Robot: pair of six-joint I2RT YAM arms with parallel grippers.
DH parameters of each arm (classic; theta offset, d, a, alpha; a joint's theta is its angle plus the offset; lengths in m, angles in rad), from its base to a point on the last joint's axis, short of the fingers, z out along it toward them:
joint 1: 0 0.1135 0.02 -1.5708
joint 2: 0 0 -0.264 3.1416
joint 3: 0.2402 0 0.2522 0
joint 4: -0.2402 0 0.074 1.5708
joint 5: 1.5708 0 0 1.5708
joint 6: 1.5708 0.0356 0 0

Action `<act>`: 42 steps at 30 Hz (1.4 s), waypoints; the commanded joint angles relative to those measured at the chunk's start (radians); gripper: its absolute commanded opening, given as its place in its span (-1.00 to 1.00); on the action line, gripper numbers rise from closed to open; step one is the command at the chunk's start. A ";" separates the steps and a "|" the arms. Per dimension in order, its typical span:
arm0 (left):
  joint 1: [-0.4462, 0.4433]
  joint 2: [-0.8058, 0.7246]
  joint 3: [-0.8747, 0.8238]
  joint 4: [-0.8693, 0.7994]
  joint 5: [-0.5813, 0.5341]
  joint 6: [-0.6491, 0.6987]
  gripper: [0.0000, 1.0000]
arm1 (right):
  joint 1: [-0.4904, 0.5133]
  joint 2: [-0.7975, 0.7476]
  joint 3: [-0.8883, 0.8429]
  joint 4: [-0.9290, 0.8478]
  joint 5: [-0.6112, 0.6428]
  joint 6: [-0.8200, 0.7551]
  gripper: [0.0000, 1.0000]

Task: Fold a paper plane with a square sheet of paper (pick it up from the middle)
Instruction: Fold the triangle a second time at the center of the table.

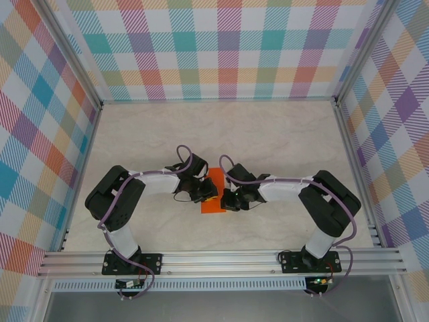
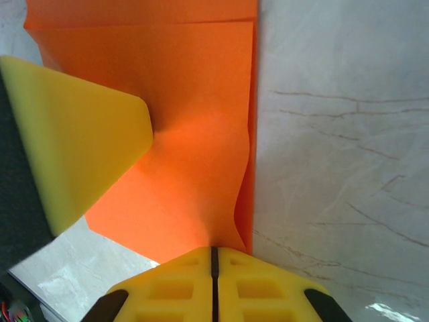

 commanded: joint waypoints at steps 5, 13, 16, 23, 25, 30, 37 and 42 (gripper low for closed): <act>0.008 0.016 -0.030 -0.066 -0.082 -0.003 -0.69 | 0.004 -0.112 -0.062 -0.102 0.020 -0.008 -0.84; 0.008 0.015 -0.029 -0.064 -0.081 -0.008 -0.69 | 0.004 -0.083 0.042 -0.047 0.000 -0.008 -0.83; 0.008 0.014 -0.028 -0.064 -0.080 -0.008 -0.69 | 0.005 -0.030 0.057 -0.020 -0.018 -0.005 -0.83; 0.008 0.013 -0.023 -0.061 -0.072 -0.008 -0.69 | 0.004 0.030 0.027 -0.009 0.002 0.017 -0.84; 0.008 0.012 -0.019 -0.057 -0.068 -0.003 -0.69 | 0.004 0.034 0.002 -0.017 0.015 0.022 -0.84; 0.017 0.000 -0.012 -0.057 -0.065 0.021 -0.69 | 0.003 0.038 -0.034 -0.045 0.024 0.027 -0.84; 0.060 -0.014 -0.010 -0.046 -0.044 0.090 -0.69 | 0.002 0.054 -0.045 -0.094 0.047 0.024 -0.85; 0.115 -0.011 -0.033 -0.003 -0.015 0.114 -0.69 | 0.002 0.079 -0.044 -0.123 0.055 0.029 -0.85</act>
